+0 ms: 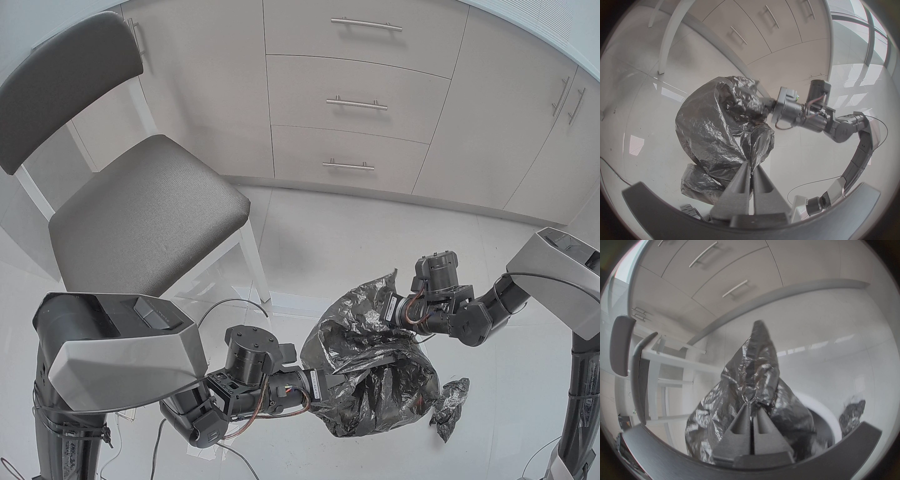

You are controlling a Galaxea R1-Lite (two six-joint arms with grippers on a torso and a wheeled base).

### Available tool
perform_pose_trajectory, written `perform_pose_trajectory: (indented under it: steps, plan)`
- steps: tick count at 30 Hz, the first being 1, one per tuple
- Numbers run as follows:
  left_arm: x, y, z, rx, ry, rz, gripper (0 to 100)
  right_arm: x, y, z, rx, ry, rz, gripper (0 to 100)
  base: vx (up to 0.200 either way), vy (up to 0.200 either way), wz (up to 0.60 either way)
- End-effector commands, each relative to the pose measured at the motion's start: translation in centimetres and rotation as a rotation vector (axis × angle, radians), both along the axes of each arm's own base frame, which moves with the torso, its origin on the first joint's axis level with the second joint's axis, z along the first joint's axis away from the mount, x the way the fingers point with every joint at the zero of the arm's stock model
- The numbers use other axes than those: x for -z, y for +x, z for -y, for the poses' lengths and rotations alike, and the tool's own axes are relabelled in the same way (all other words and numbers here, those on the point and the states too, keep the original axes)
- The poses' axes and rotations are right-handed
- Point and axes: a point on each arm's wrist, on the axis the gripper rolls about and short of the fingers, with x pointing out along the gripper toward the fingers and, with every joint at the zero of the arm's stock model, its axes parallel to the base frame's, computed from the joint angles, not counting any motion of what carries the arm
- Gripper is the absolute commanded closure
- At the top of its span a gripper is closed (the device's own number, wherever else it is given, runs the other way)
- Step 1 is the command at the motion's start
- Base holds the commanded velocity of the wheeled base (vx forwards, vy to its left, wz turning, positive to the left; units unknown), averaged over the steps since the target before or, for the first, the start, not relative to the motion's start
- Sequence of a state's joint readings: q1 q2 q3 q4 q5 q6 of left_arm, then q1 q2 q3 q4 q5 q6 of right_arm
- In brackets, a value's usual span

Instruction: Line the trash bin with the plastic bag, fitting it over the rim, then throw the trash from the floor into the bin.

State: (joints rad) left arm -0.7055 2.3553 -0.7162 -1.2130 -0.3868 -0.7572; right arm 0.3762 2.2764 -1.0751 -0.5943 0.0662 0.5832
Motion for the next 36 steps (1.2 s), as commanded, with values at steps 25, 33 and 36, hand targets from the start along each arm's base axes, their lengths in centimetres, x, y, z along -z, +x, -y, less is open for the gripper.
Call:
perform_pose_trajectory:
  steps: [25, 33, 36]
  plan:
    - [0.1, 0.0, 0.0, 0.0, 0.001, -0.002, 100, 7.3, -0.4, 0.7, -0.038, -0.102, -0.148, 100, 0.0, 0.0, 0.0]
    - [0.1, 0.0, 0.0, 0.0, 0.001, -0.002, 100, 8.0, -0.5, 0.7, -0.073, -0.193, -0.191, 100, 0.0, 0.0, 0.0]
    - [0.1, 0.0, 0.0, 0.0, 0.001, -0.002, 100, 8.5, -0.4, 0.5, -0.042, -0.234, -0.185, 100, 0.0, 0.0, 0.0]
